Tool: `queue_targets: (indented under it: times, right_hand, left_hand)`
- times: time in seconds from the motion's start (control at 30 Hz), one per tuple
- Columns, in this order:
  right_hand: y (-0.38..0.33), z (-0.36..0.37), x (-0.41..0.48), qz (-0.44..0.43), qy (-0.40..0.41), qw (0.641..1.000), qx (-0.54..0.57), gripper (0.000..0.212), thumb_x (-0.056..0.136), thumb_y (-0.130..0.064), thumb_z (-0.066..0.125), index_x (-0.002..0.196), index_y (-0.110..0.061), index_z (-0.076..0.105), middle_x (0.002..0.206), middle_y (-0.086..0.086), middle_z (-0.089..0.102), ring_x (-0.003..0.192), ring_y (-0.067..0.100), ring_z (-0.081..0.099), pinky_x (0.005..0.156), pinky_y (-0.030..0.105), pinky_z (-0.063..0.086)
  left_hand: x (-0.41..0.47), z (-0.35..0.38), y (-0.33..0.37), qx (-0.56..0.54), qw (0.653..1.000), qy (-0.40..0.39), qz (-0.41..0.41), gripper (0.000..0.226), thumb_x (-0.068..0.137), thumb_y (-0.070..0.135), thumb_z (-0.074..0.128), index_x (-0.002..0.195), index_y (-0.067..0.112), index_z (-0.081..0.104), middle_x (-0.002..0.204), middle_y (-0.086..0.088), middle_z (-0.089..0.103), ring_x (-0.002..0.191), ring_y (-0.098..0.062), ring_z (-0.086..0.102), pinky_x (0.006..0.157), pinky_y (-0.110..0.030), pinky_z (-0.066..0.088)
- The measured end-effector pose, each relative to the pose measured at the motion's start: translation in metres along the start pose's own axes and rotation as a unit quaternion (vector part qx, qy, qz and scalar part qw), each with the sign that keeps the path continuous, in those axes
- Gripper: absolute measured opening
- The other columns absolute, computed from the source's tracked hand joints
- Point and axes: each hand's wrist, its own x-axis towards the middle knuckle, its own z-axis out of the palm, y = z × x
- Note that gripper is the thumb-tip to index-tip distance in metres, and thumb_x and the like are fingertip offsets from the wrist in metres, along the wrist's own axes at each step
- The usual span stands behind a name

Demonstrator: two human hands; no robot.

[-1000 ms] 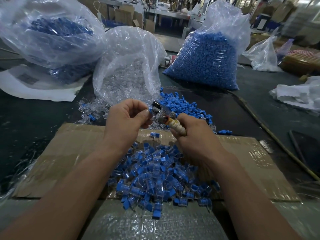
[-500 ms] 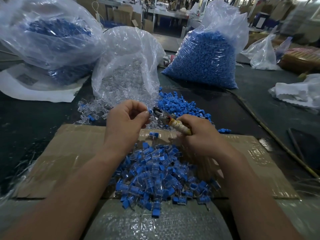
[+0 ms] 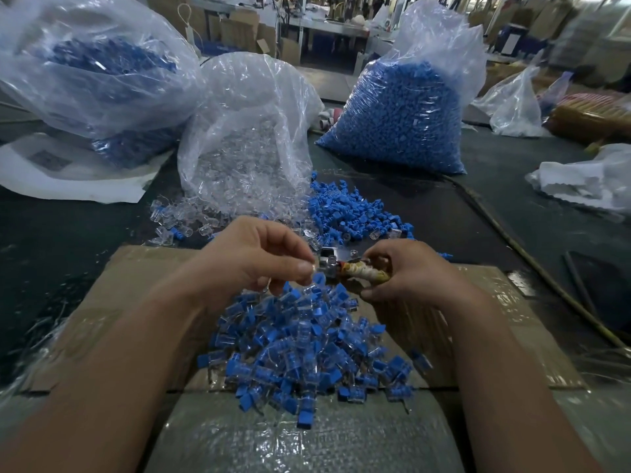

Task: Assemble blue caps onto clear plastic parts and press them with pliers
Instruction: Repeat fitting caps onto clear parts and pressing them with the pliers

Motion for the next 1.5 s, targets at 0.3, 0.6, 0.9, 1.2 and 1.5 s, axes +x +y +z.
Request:
queue_targets:
  times: [0.3,0.6,0.9,1.2,1.5]
  right_hand:
    - [0.010,-0.004,0.002,0.034,-0.038,0.997,0.059,0.054,0.067,-0.054,0.071,0.114,-0.033,0.056,0.100,-0.017,0.048,0.088,0.001,0.045,0.070,0.023,0.035]
    - [0.006,0.002,0.008,0.017,-0.019,0.999,0.022,0.015,0.084,-0.049,0.057,0.092,-0.036,0.054,0.084,-0.019,0.047,0.085,0.006,0.047,0.068,0.026,0.036]
    - [0.005,0.005,0.010,0.022,0.042,0.999,0.002,0.019,0.093,-0.034,0.051,0.104,-0.025,0.064,0.081,-0.017,0.048,0.082,0.006,0.046,0.072,0.026,0.035]
    - [0.005,0.006,0.011,0.015,0.044,0.999,-0.015,0.019,0.092,-0.032,0.053,0.105,-0.024,0.063,0.079,-0.019,0.046,0.080,0.004,0.045,0.071,0.024,0.036]
    - [0.005,0.007,0.012,0.008,0.046,0.999,-0.025,0.019,0.092,-0.032,0.053,0.105,-0.023,0.064,0.083,-0.014,0.049,0.082,0.007,0.048,0.071,0.025,0.037]
  left_hand:
    - [0.006,0.000,-0.007,-0.031,0.991,0.133,-0.004,0.002,0.066,0.018,0.069,0.066,0.018,0.071,0.061,0.001,0.067,0.042,0.000,0.047,0.041,-0.010,0.039]
    - [0.022,-0.018,-0.026,0.244,0.878,0.410,0.040,0.021,0.086,0.009,0.061,0.103,0.017,0.067,0.082,0.012,0.061,0.074,0.000,0.055,0.070,-0.013,0.039]
    - [0.049,-0.021,-0.028,0.386,0.875,0.292,-0.004,0.039,0.087,0.012,0.058,0.126,0.015,0.054,0.124,-0.009,0.057,0.107,-0.021,0.054,0.093,-0.036,0.041]
    - [0.075,-0.023,-0.027,0.501,0.843,0.182,-0.079,0.040,0.087,0.022,0.063,0.124,0.013,0.055,0.120,-0.012,0.051,0.110,-0.029,0.053,0.084,-0.034,0.041]
    - [0.061,-0.022,-0.027,0.450,0.866,0.215,-0.038,0.024,0.085,0.011,0.064,0.109,0.012,0.067,0.110,-0.007,0.066,0.089,-0.016,0.057,0.080,-0.028,0.045]
